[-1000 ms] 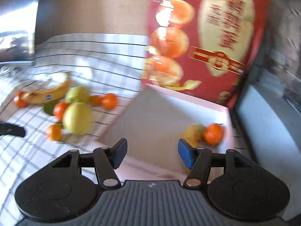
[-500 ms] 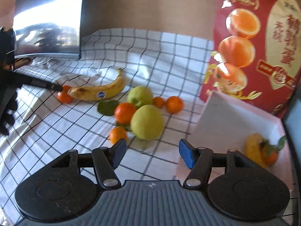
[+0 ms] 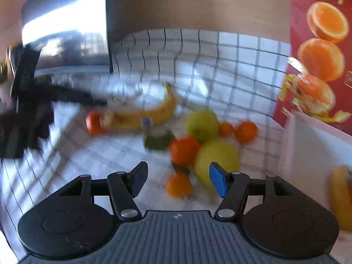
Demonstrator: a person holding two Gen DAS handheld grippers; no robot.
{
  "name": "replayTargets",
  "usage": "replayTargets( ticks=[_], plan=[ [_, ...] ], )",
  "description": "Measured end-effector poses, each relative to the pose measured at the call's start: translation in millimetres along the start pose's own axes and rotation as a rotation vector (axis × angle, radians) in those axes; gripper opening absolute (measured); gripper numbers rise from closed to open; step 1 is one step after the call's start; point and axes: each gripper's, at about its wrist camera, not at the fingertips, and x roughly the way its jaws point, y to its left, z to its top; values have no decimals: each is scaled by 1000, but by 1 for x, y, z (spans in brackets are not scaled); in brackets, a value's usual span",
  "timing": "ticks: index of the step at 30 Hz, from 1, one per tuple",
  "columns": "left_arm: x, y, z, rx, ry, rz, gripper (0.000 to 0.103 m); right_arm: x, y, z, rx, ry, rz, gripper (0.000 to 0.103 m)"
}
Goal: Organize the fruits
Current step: 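Grasp a mandarin with the left tool while the right tool grasps a banana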
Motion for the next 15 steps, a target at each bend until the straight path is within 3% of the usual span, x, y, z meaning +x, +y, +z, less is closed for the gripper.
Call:
replayTargets(
  ticks=[4,9,12,15],
  plan=[
    [-20,5,-9,-70,-43,8,33,43,8,55,182,44,68,62],
    [-45,15,-20,-144,-83,5,33,110,22,85,472,188,85,62],
    [-56,21,-26,-166,-111,6,33,139,23,86,646,254,51,62],
    [-58,26,-32,-177,-116,22,33,155,27,89,710,263,-28,62]
  ],
)
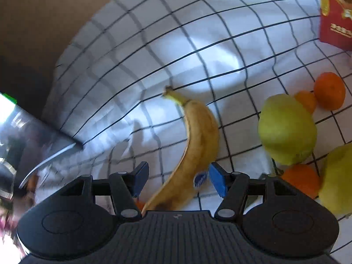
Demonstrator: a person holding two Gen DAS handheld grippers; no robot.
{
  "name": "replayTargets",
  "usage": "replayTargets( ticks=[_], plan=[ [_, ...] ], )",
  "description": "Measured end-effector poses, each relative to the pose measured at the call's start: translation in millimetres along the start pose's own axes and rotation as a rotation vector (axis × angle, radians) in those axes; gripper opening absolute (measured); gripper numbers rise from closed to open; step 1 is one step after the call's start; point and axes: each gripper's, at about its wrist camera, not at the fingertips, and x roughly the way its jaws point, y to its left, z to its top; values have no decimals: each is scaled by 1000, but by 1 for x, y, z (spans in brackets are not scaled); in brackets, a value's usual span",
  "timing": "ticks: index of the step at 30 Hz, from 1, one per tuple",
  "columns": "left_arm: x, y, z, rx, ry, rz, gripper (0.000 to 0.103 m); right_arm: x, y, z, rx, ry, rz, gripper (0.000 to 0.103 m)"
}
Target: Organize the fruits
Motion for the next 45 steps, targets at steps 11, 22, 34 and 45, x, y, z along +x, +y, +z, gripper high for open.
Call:
replayTargets(
  ticks=[11,22,34,45],
  plan=[
    [0,10,-2,20,28,-3,33,23,18,-18,-207,-43,-144,56],
    [31,-35,-4,263,133,-16,33,-22,0,-56,-528,-53,-80,32],
    [69,-59,25,267,82,65,33,-69,-36,-79,-570,-150,28,34],
    [58,-66,-1,357,108,59,34,-107,-83,-134,-715,-180,-29,49]
  ],
)
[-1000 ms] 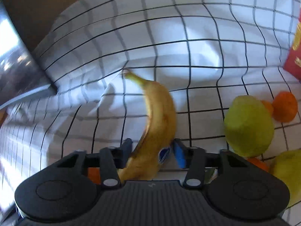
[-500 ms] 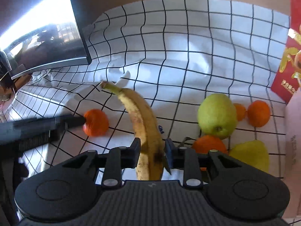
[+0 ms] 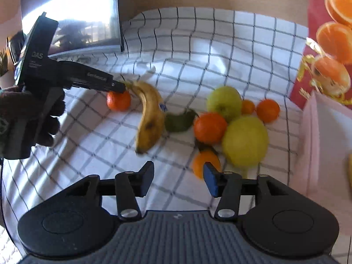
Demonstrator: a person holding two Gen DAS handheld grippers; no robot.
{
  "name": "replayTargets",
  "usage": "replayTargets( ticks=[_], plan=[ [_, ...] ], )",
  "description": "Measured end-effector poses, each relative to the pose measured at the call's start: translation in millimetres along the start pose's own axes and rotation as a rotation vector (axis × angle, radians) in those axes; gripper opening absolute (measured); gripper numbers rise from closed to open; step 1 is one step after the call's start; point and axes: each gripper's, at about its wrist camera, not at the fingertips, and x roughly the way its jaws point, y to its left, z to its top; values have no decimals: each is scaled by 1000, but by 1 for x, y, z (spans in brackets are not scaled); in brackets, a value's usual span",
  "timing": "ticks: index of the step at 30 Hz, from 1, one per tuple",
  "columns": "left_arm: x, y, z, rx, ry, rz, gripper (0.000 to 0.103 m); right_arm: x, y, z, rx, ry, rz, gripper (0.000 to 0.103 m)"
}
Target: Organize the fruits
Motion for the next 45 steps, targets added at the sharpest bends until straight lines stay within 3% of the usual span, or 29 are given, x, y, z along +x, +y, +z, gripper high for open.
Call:
replayTargets(
  ticks=[7,12,19,22,29,35,40,44,45],
  plan=[
    [-35,-21,-30,23,25,-55,34,-8,-15,-25,69,23,12,49],
    [-51,-29,-48,-31,34,-104,34,-17,-18,-36,69,18,0,52],
    [-62,-9,-44,-233,-54,36,34,-20,-22,-50,67,26,-18,54],
    [-56,1,-41,-267,-36,36,34,-21,-20,-55,53,30,-27,54],
    [-44,-22,-39,-161,-14,2,34,-23,-16,-60,34,27,-43,58],
    [-58,-40,-41,-70,-76,-4,34,-23,-15,-64,26,12,-63,67],
    [-56,-61,-47,56,-34,25,35,-22,-11,-69,-3,-8,-85,72],
    [-43,-70,-47,77,17,50,36,-21,-6,-71,-15,-19,-97,77],
    [-41,-73,-47,90,18,57,42,-21,-6,-71,-14,-20,-96,77]
  ],
)
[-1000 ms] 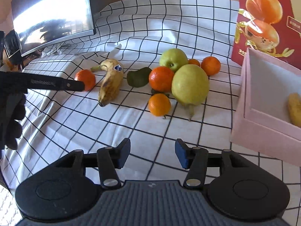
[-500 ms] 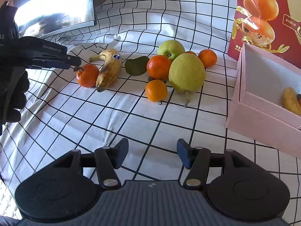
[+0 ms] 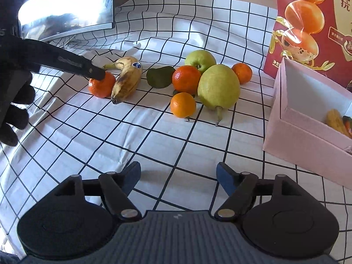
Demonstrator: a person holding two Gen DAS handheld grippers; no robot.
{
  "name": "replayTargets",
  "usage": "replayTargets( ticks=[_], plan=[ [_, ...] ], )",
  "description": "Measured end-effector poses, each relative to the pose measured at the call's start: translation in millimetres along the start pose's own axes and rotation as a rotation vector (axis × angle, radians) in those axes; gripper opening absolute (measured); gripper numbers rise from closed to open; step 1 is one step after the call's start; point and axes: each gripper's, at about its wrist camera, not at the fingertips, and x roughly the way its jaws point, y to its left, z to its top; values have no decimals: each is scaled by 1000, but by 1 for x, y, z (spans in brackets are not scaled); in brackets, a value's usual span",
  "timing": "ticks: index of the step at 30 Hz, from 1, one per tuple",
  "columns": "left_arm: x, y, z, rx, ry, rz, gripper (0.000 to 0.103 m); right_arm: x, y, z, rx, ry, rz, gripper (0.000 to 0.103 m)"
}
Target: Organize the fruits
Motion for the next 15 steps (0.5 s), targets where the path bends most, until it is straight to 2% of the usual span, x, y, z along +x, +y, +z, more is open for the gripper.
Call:
replayTargets(
  ticks=[3,6,9,11,13,15],
  plan=[
    [3,-7,0,38,7,2,54,-1,0,-2,-1,-7,1,79],
    [3,-7,0,42,14,-52,70,-1,0,-4,0,-19,-2,81],
    [-1,0,0,-5,-2,-64,65,-1,1,-6,-1,-26,-2,84],
    [-3,7,1,-42,-24,-23,65,0,2,-6,-2,-28,-1,85],
    [0,11,1,-55,-10,20,65,0,2,-7,-4,-31,1,87],
    [7,16,1,-73,20,27,67,0,3,-7,-4,-36,2,89]
  ],
)
